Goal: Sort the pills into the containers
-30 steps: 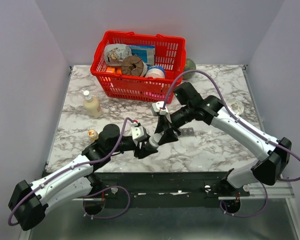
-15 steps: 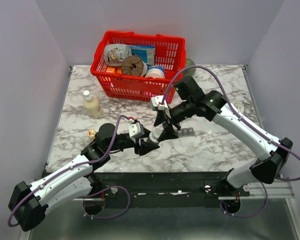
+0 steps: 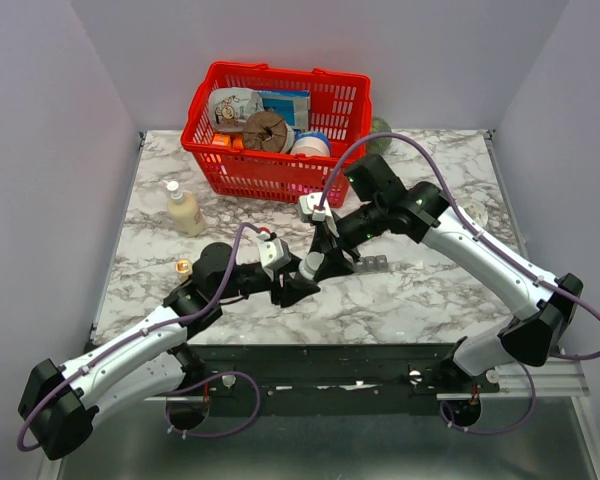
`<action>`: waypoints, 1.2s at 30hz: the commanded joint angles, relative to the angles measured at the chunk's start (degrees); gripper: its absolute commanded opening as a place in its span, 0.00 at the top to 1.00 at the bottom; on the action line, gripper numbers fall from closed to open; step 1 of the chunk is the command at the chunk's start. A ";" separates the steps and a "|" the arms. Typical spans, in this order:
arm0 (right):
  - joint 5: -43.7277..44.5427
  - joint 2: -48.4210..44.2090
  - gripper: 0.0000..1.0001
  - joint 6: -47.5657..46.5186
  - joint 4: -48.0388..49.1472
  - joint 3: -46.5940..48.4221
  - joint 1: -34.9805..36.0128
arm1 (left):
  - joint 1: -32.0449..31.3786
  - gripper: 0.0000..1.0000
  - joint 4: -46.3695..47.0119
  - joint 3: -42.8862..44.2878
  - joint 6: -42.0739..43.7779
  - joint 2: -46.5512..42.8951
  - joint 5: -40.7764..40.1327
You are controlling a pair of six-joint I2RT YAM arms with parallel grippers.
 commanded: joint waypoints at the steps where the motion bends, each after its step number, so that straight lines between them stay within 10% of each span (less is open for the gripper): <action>1: 1.69 1.23 0.47 0.00 0.24 0.74 0.56 | -0.14 1.00 1.50 2.60 -0.66 0.35 0.36; 15: -7.10 2.90 0.60 -1.06 -4.95 2.06 0.56 | -0.14 1.00 -10.89 5.33 6.37 0.79 0.45; 27: 7.23 2.19 0.60 8.61 5.51 0.04 0.65 | -0.14 1.00 -2.37 2.52 -1.54 -1.23 -8.42; 36: -3.05 3.16 0.71 -3.24 -1.25 1.71 0.82 | -0.05 1.00 -5.44 3.83 0.83 1.05 2.02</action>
